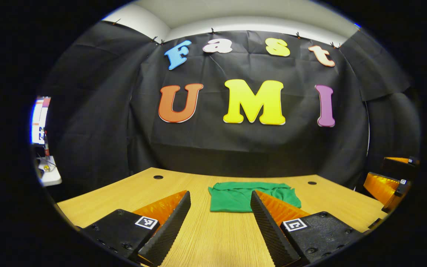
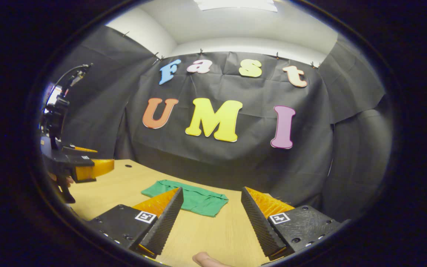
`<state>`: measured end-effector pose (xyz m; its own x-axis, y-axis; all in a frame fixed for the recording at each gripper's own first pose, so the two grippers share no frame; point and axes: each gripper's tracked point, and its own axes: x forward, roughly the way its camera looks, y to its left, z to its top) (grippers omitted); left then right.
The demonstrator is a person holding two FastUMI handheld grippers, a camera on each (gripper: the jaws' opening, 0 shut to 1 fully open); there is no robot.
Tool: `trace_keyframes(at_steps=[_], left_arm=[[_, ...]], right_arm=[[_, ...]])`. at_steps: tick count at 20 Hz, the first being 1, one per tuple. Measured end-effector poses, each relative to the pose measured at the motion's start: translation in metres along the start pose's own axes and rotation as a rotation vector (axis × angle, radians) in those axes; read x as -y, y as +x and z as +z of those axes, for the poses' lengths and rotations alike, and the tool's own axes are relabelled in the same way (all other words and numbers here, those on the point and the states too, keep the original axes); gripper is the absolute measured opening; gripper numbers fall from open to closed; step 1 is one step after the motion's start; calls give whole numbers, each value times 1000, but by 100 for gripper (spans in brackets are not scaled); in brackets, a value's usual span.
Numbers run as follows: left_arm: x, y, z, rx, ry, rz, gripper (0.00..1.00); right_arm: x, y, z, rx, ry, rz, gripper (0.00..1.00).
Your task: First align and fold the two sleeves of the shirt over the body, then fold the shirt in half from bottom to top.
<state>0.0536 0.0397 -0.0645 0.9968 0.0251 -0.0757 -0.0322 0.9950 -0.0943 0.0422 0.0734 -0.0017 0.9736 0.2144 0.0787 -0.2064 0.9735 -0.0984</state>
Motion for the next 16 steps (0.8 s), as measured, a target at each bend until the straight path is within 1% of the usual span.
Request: trace_keyframes(at_steps=[1, 2, 3, 5, 6, 7, 8, 9, 10, 11, 12, 14, 16], left_arm=[[7, -7, 6, 0, 33, -8, 100], [20, -16, 8, -11, 56, -28, 100], [34, -23, 10, -20, 63, -49, 100], [56, -38, 16, -22, 46, -93, 100], [66, -44, 21, -11, 45, -114, 100], [67, -49, 28, 8, 52, -112, 100], [66, -53, 35, 33, 55, -103, 100], [64, -58, 42, 61, 47, -94, 100], [64, -60, 48, 86, 33, -94, 100], [66, -62, 52, 100, 21, -96, 100], [66, -62, 52, 104, 18, -97, 100], [64, -61, 48, 95, 21, -92, 100], [70, -55, 40, 74, 10, -106, 100]], right_arm=[[2, -10, -1, -13, 22, 2, 96], [6, -14, -2, -31, 19, 7, 96], [10, -17, -4, -58, -15, -4, 95], [30, -22, 0, -55, -89, -72, 95], [30, -24, 6, -41, -102, -81, 96], [29, -26, 9, -37, -94, -77, 96], [28, -28, 7, -38, -60, -70, 95], [28, -28, 6, -49, -23, -63, 97], [28, -27, 3, -62, 4, -55, 92], [29, -28, 2, -72, 13, -50, 92], [33, -27, 3, -74, 13, -57, 96], [37, -25, 2, -77, 10, -73, 96], [30, -24, -4, -94, 16, -51, 95]])
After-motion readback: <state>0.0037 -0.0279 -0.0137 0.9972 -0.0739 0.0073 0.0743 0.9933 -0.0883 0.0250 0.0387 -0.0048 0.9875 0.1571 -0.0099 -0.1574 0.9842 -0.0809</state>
